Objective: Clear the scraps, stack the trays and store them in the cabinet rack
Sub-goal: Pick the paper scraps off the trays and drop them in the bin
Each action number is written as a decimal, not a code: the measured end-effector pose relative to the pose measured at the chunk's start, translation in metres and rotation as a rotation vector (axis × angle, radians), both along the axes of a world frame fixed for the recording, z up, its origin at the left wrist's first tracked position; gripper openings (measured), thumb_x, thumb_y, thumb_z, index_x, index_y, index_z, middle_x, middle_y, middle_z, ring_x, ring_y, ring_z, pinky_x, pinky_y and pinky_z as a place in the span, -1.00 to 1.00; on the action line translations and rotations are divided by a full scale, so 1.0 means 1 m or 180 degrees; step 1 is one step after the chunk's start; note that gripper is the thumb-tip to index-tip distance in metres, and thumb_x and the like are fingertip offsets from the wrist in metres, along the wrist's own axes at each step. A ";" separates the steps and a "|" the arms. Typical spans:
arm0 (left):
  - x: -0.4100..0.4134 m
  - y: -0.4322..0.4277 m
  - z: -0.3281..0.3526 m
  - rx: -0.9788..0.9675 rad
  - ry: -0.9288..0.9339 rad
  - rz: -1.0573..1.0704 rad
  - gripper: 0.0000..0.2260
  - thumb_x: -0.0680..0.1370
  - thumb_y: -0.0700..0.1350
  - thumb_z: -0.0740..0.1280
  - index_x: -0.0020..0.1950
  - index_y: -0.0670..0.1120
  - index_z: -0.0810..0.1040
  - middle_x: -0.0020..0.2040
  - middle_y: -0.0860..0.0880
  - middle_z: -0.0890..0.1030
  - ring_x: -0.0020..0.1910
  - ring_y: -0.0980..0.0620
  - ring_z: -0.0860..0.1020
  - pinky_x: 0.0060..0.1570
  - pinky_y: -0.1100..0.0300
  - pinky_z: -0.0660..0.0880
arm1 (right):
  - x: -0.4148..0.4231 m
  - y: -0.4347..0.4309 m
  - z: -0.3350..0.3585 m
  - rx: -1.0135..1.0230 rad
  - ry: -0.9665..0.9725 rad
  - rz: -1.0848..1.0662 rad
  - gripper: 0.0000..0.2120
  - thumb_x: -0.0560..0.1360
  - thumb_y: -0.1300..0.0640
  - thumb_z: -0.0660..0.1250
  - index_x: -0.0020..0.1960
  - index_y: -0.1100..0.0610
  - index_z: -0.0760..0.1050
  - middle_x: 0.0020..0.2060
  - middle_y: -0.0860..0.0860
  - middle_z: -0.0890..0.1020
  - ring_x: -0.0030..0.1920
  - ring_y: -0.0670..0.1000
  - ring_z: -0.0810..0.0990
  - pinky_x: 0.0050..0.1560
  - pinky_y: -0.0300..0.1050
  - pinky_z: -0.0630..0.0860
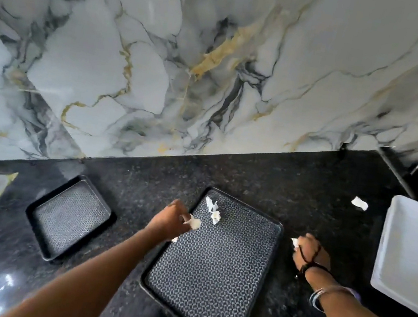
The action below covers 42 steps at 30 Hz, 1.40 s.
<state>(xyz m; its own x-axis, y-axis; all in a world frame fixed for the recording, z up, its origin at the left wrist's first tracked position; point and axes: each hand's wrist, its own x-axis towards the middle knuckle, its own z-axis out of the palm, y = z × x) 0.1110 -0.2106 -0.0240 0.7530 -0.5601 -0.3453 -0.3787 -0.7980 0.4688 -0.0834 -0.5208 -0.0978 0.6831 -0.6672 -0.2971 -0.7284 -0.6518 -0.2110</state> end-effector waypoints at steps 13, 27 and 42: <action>0.008 -0.133 -0.068 -0.0039 -0.0009 0.1163 -0.61 0.50 -0.08 0.38 -0.45 -0.08 0.29 -0.28 -0.21 0.61 -0.21 -0.19 0.61 -0.27 0.10 0.42 | 0.039 -0.209 -0.009 -0.0044 -0.0739 -0.0951 -0.68 0.40 0.22 0.34 0.14 0.23 0.50 0.11 0.26 0.55 0.15 0.31 0.51 0.16 0.11 0.49; -0.149 -0.202 0.013 -0.1207 0.0871 0.0649 -0.71 0.36 -0.25 0.51 -0.38 0.03 0.47 -0.58 0.14 0.46 -0.63 0.30 0.42 -0.61 0.51 0.27 | -0.036 -0.057 0.016 0.1088 -0.1418 -0.1313 -0.94 0.37 0.22 0.42 -0.20 0.22 0.63 -0.16 0.21 0.71 -0.11 0.18 0.65 -0.23 -0.19 0.39; -0.442 -0.179 -0.098 -0.0422 0.1859 -0.0728 -0.90 0.42 -0.24 0.39 -0.30 -0.20 0.63 -0.22 -0.26 0.67 -0.18 -0.10 0.63 -0.38 0.43 0.32 | -0.362 0.099 -0.015 0.2275 -0.2231 -0.3436 -0.91 0.22 0.35 0.42 -0.36 0.19 0.59 -0.54 0.09 0.58 -0.47 0.03 0.52 -0.37 -0.16 0.52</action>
